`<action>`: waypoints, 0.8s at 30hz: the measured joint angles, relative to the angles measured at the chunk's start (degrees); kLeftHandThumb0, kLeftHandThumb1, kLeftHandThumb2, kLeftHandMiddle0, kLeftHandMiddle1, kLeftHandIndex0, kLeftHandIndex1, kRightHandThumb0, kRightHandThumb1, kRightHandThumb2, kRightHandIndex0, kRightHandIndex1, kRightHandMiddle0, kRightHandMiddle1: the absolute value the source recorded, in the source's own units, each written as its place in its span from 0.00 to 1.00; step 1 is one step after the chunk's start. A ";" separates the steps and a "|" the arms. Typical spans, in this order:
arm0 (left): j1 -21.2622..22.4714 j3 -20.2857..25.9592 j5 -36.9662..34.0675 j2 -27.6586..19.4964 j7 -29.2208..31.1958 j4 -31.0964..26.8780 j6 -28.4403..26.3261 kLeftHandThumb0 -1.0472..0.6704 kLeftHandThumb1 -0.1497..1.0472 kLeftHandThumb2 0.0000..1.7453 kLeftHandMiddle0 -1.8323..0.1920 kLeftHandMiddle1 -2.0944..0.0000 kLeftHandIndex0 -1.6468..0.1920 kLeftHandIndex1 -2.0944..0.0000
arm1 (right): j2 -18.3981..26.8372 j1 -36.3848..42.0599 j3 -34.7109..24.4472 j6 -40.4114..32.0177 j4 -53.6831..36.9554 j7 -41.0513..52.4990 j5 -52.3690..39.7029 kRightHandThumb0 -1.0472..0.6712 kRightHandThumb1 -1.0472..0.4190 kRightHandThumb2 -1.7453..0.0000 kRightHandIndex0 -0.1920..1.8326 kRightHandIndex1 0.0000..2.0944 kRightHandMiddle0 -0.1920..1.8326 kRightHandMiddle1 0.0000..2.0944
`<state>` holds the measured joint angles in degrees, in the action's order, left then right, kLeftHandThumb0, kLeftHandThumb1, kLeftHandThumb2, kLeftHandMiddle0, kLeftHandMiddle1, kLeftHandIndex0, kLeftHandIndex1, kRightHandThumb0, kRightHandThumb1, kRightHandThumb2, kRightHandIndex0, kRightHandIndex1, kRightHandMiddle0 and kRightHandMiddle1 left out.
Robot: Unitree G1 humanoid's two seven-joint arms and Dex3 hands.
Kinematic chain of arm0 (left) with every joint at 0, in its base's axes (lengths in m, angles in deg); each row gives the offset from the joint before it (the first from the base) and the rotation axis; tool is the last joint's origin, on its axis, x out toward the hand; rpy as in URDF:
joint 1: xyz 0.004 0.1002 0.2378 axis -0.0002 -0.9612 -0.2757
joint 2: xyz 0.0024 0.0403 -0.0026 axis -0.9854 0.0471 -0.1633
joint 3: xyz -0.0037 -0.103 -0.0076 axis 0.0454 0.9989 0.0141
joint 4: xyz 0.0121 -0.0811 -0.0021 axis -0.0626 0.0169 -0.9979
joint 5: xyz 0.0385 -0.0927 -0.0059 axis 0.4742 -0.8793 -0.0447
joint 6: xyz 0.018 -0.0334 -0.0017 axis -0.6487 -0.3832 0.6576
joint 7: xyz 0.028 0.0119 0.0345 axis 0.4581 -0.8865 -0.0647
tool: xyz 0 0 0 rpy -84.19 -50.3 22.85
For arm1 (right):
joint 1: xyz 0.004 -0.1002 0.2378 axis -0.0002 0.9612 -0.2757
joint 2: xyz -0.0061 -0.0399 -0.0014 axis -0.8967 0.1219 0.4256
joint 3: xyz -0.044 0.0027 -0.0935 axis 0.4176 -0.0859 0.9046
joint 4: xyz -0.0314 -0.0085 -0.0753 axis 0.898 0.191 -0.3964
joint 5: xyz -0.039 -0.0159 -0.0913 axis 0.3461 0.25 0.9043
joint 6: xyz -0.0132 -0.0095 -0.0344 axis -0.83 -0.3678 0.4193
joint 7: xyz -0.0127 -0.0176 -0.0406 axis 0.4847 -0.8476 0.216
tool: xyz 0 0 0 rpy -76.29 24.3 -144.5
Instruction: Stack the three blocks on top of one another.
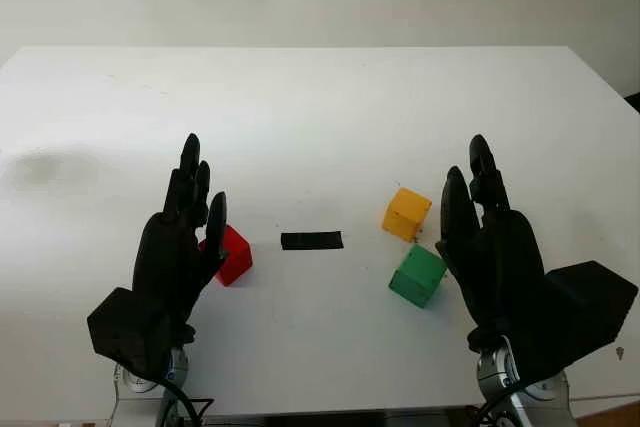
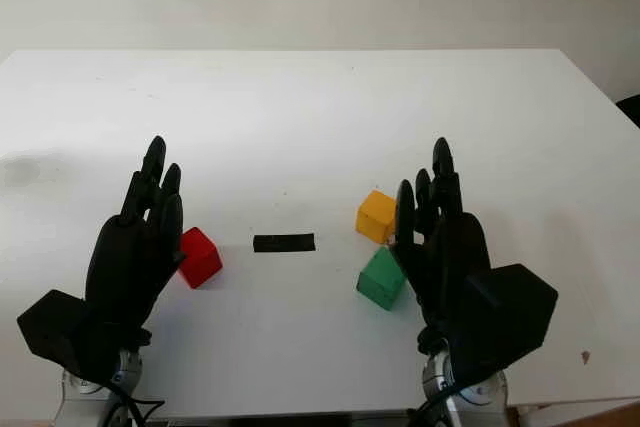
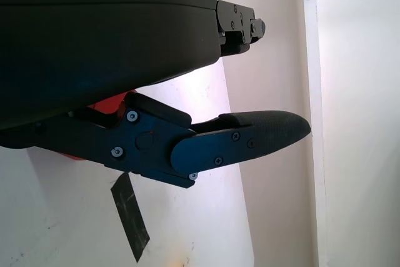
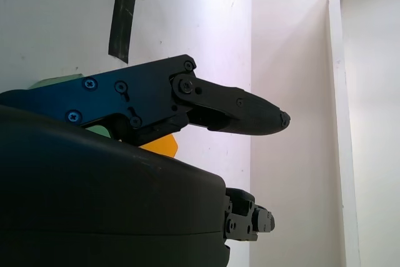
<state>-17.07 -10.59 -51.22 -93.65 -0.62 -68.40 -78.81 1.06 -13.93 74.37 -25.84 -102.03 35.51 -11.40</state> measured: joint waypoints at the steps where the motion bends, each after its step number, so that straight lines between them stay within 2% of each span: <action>1: -0.04 0.00 0.08 0.00 -0.03 -0.06 -0.01 0.20 1.00 0.33 0.90 0.97 0.90 0.98 | 0.01 0.12 0.02 0.00 -0.08 0.04 0.06 0.29 0.00 0.66 0.10 0.03 0.10 0.03; 17: -0.02 0.85 0.01 -0.49 0.47 -0.57 -0.36 0.21 1.00 0.33 0.89 0.97 0.90 0.97 | -0.10 0.66 0.69 0.01 0.03 0.01 0.68 0.29 0.00 0.66 0.10 0.03 0.10 0.03; 20: 0.84 1.69 0.78 -2.97 1.54 -1.12 -0.24 0.22 1.00 0.32 0.89 0.97 0.90 0.97 | -0.29 0.50 0.70 0.02 0.11 -0.09 0.74 0.29 0.00 0.66 0.10 0.03 0.10 0.03; 24: 5.30 4.62 2.92 -11.65 6.15 -1.18 2.15 0.24 1.00 0.26 0.86 0.97 0.84 0.96 | -0.29 0.40 0.52 0.02 0.12 -0.04 0.69 0.29 0.00 0.66 0.10 0.03 0.10 0.03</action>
<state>-11.77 -5.97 -48.30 -105.31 5.53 -69.58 -76.66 0.77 -13.53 74.88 -25.83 -101.92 35.47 -10.71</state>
